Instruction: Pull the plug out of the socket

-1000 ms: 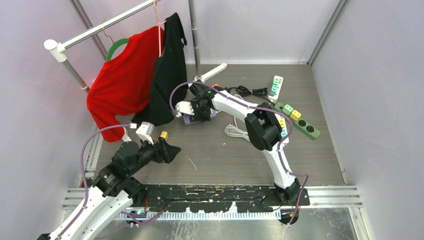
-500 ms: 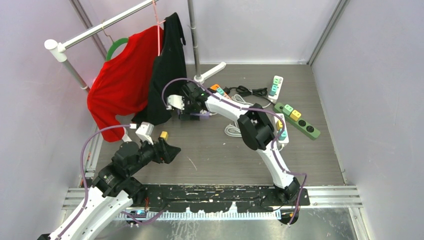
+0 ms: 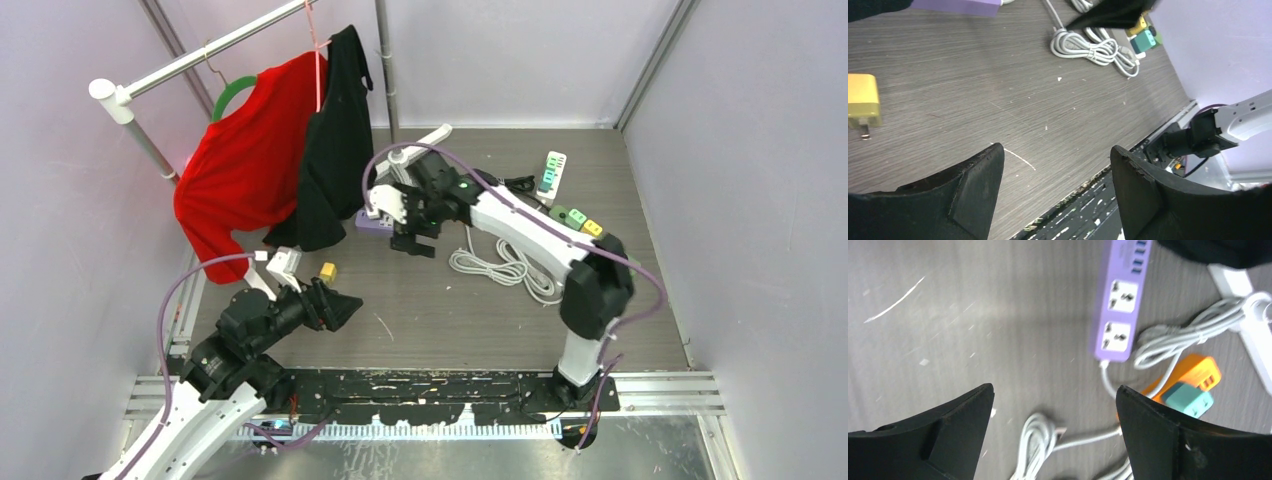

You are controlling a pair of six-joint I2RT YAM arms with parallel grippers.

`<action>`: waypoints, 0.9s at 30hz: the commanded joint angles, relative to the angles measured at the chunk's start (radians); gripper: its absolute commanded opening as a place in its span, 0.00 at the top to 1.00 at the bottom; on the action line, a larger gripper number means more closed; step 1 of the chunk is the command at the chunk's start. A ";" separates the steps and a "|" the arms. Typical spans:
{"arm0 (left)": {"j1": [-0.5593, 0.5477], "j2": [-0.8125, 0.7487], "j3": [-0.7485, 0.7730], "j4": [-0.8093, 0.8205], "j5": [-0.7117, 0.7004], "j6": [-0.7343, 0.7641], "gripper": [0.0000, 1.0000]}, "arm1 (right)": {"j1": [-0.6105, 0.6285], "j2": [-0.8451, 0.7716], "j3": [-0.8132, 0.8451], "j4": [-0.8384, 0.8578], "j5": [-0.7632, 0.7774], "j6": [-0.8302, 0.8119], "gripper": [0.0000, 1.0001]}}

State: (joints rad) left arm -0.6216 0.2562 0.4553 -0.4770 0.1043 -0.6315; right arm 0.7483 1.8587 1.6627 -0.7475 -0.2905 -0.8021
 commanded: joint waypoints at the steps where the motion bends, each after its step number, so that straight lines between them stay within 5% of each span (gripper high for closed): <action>1: -0.002 -0.029 0.045 0.035 0.051 -0.076 0.23 | -0.050 -0.199 -0.177 -0.073 -0.081 -0.004 0.03; 12: -0.002 0.067 0.057 0.037 0.061 -0.181 0.25 | -0.440 -0.619 -0.668 0.203 -0.355 0.493 0.00; 18: -0.003 0.253 0.256 -0.115 0.032 0.067 0.23 | -0.534 -0.608 -0.716 0.259 -0.295 0.590 0.00; 27: -0.001 0.485 0.477 -0.232 -0.034 0.464 0.14 | -0.465 -0.463 -0.688 0.264 -0.167 0.503 0.03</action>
State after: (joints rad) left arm -0.6216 0.6842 0.8764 -0.6575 0.1173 -0.4034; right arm 0.2295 1.3571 0.9401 -0.5270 -0.5415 -0.2581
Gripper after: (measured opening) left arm 0.844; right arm 0.980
